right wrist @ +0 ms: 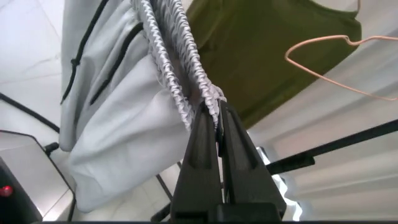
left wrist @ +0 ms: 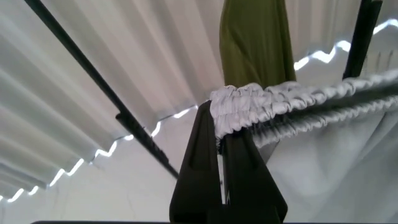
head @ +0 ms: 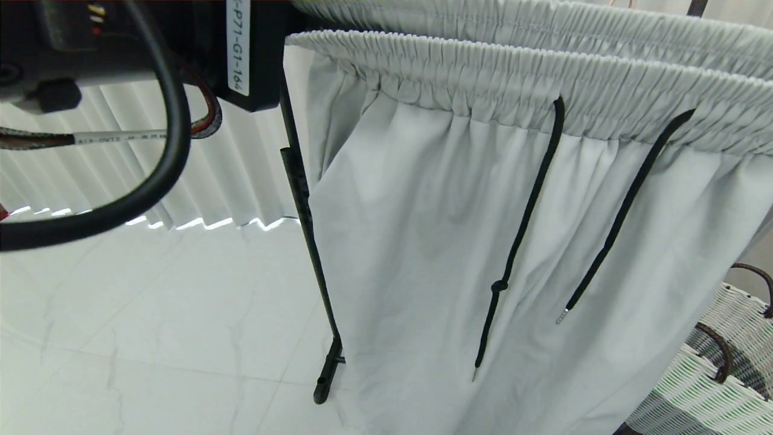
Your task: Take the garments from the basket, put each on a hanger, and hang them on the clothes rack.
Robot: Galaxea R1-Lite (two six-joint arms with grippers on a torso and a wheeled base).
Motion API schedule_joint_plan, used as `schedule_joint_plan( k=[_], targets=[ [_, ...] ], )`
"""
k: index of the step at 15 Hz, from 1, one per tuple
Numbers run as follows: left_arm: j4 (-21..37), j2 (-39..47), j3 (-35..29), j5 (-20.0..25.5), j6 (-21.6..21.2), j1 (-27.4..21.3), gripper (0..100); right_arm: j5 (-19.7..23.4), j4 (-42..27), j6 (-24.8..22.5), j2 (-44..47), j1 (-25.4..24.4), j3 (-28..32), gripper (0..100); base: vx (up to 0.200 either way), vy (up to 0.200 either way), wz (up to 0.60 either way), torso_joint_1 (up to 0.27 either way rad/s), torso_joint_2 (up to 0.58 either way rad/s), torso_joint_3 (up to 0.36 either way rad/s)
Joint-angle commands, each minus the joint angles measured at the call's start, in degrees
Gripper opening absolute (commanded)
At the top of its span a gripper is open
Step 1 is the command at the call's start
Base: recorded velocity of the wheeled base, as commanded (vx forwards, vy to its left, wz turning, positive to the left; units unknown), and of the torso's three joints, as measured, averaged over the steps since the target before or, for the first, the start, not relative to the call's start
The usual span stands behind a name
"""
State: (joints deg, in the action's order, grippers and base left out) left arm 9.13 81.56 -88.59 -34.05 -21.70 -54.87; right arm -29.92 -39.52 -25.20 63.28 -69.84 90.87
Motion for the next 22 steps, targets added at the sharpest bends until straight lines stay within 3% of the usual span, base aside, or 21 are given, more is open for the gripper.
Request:
schedule_joint_plan(
  k=[1, 4, 7, 11, 12, 15, 18, 20, 22],
  targets=[
    [2.6, -2.1, 0.8, -0.1, 0.3, 0.4, 0, -1.6, 0.9, 0.1, 0.5, 1.5, 0.1, 0, 0.0, 0.0, 0.0, 0.0, 0.0, 0.0],
    [12.6, -7.5, 0.7, -0.1, 1.9, -0.1, 0, -7.7, 12.3, 0.1, 4.4, 9.4, 0.1, 0, 0.0, 0.0, 0.0, 0.0, 0.0, 0.0],
    [20.8, -13.3, 0.6, -0.1, 2.1, -0.4, 0, -7.8, 27.7, -0.1, 11.3, 12.5, 0.0, 0, 0.0, 0.0, 0.0, 0.0, 0.0, 0.0],
    [21.1, -15.9, 0.8, 0.2, 2.0, -2.3, 0, -7.3, 41.8, -2.9, 18.7, 12.3, 0.4, 0, 0.0, 0.0, 0.0, 0.0, 0.0, 0.0],
    [21.0, -16.2, 1.0, 0.2, 1.7, -6.4, 0, -7.2, 44.8, -4.1, 20.2, 11.8, 0.4, 0, 0.0, 0.0, 0.0, 0.0, 0.0, 0.0],
    [20.6, -17.0, 4.0, 0.0, 1.8, -12.5, 0, -7.3, 45.5, -4.1, 20.6, 11.0, 0.2, 0, 0.0, 0.0, 0.0, 0.0, 0.0, 0.0],
    [20.4, -17.0, 4.8, -0.1, 1.2, -12.6, 0, -7.6, 45.1, -4.1, 19.1, 11.4, 0.0, 0, 0.0, 0.0, 0.0, 0.0, 0.0, 0.0],
    [16.1, -15.1, 3.9, -0.6, 0.2, -10.3, 0, -7.7, 43.9, -4.1, 17.1, 13.8, 0.1, 0, 0.0, 0.0, 0.0, 0.0, 0.0, 0.0],
    [6.2, -11.2, 2.7, -0.8, -3.5, -3.3, 0, -7.7, 35.9, -4.0, 12.6, 14.5, 0.4, 0, 0.0, 0.0, 0.0, 0.0, 0.0, 0.0]
  ],
)
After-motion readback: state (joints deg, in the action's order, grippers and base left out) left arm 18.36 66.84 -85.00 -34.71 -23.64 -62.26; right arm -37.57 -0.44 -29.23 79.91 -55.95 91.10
